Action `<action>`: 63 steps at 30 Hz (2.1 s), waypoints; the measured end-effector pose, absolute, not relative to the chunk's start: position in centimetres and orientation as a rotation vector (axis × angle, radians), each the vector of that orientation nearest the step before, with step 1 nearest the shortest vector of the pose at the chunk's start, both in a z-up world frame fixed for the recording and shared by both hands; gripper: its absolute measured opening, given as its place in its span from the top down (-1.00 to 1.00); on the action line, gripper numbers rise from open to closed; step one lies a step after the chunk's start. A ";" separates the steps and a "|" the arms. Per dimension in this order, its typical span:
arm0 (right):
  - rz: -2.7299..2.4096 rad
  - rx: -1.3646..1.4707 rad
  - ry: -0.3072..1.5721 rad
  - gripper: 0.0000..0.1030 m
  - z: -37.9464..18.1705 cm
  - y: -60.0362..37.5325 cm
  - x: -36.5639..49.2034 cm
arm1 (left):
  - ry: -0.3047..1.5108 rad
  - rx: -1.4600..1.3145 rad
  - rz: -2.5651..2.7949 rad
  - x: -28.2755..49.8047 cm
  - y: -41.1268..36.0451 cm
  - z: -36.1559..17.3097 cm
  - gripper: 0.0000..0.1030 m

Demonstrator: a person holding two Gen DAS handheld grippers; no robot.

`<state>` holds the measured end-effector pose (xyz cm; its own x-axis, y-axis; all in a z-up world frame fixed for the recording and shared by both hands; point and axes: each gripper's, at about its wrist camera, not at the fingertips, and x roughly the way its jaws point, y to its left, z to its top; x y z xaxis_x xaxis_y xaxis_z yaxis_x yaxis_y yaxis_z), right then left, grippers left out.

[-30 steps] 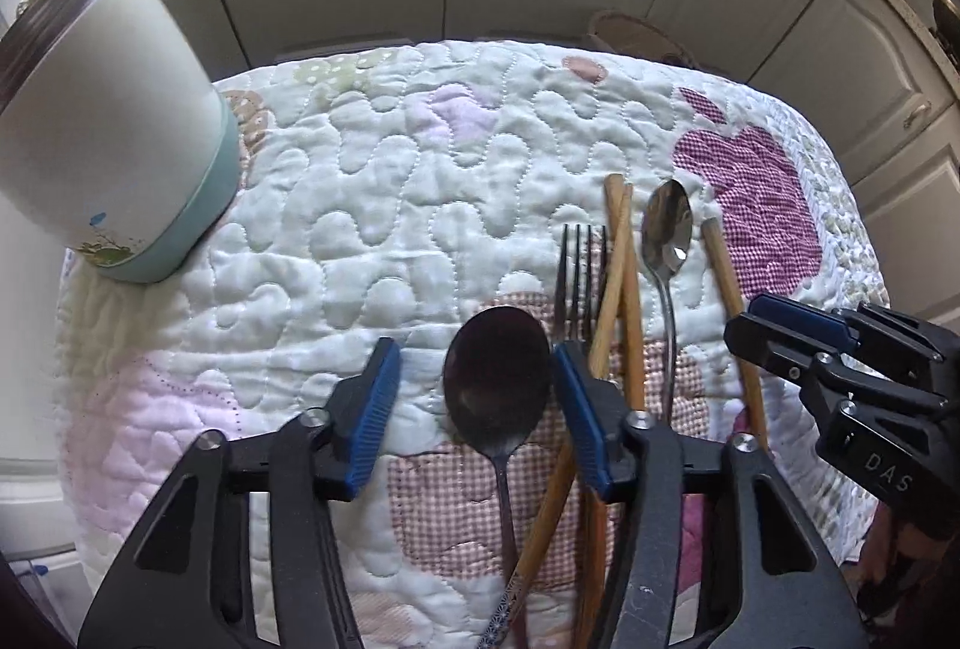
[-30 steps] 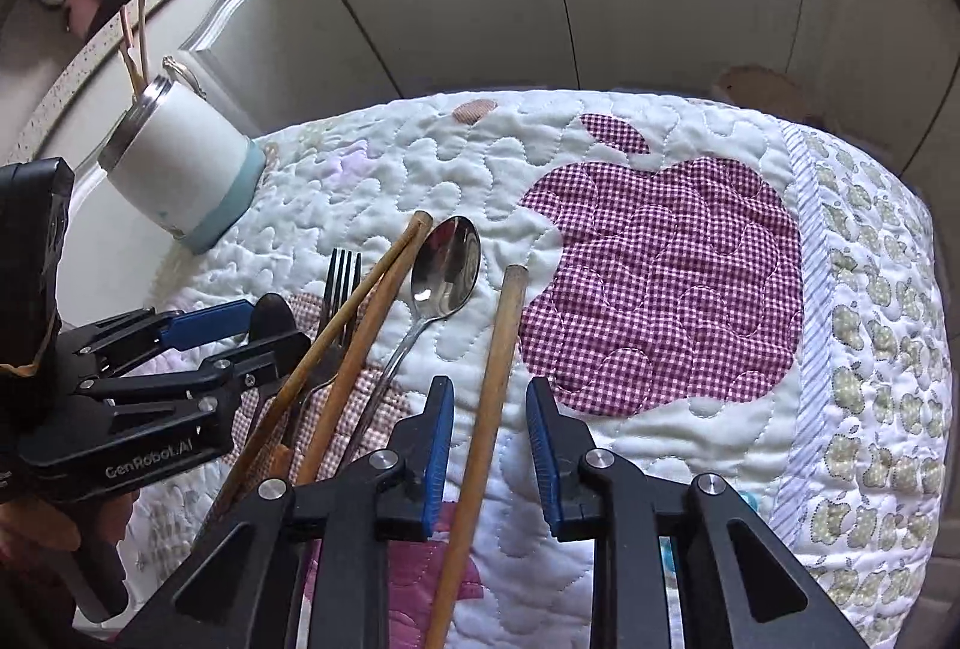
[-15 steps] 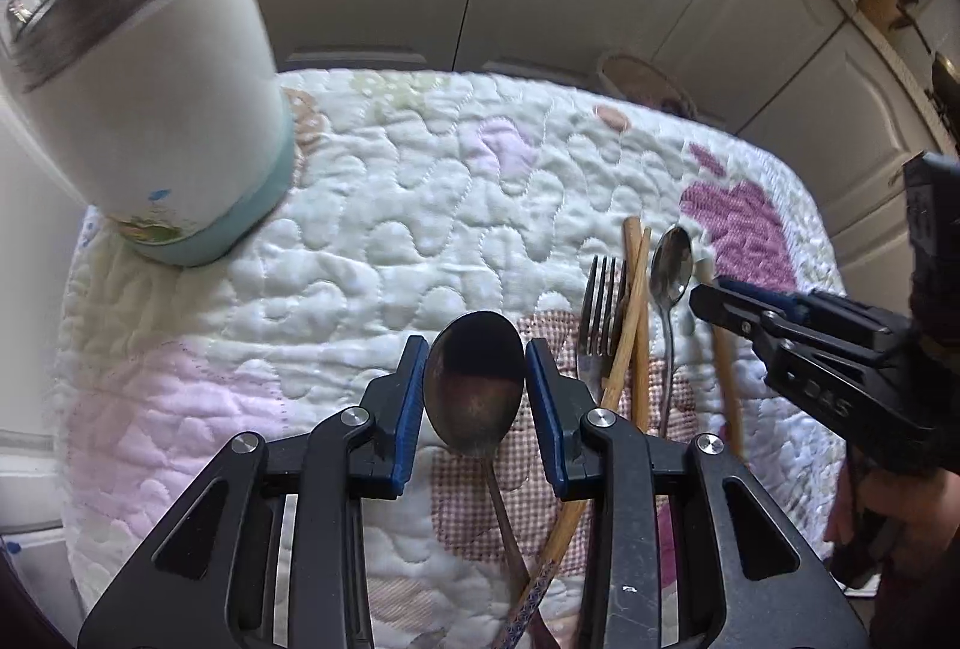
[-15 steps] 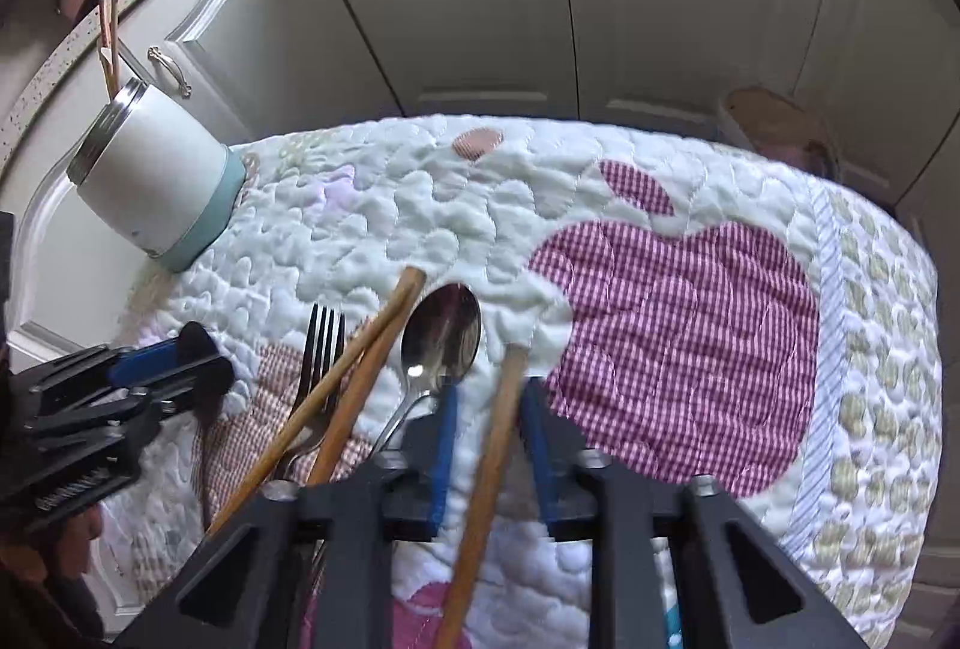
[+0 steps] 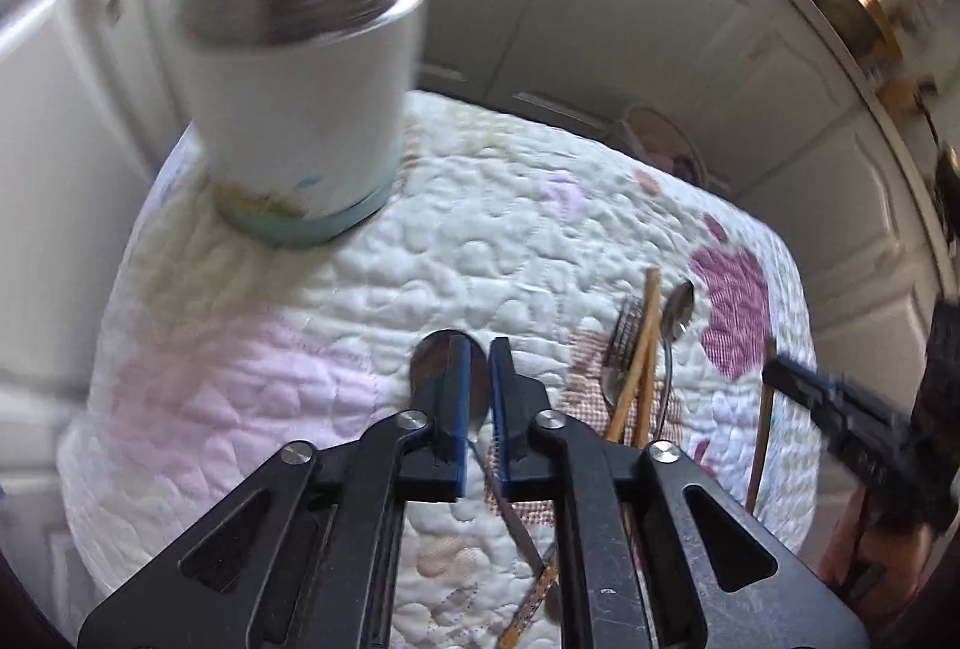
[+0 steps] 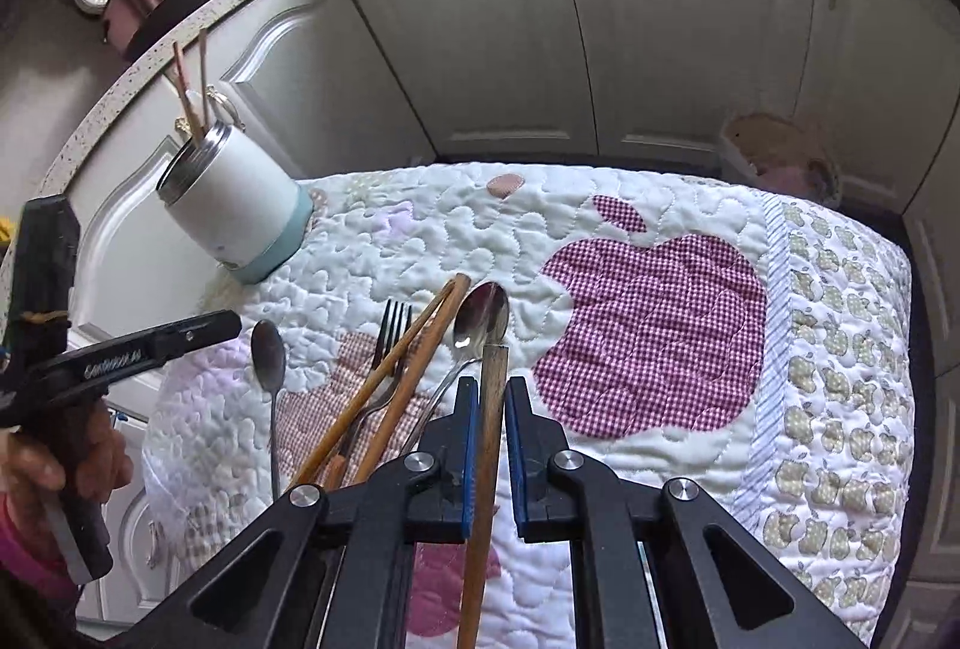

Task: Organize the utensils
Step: 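Lift the spoon with left tool while right tool lifts the chopstick, then carry the spoon and chopstick over the white jar with both tools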

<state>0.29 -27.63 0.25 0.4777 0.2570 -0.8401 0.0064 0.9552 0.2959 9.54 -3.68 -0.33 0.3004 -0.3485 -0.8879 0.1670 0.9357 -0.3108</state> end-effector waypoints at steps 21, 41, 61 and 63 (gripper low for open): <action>0.220 0.300 1.057 0.85 1.3 -27.1 -0.4 | 1.216 -0.164 -0.319 9.2 -3.7 -1.1 0.99; 0.124 0.167 1.220 0.56 -4.4 -25.6 3.3 | 1.084 -0.190 -0.353 6.8 -1.6 5.3 0.99; 0.308 0.216 0.841 0.87 14.3 -25.3 -0.3 | 0.908 -0.204 -0.327 6.3 2.3 14.0 0.99; 0.327 0.194 0.812 0.87 15.9 -24.1 0.3 | 0.893 -0.204 -0.310 6.7 2.8 14.7 0.99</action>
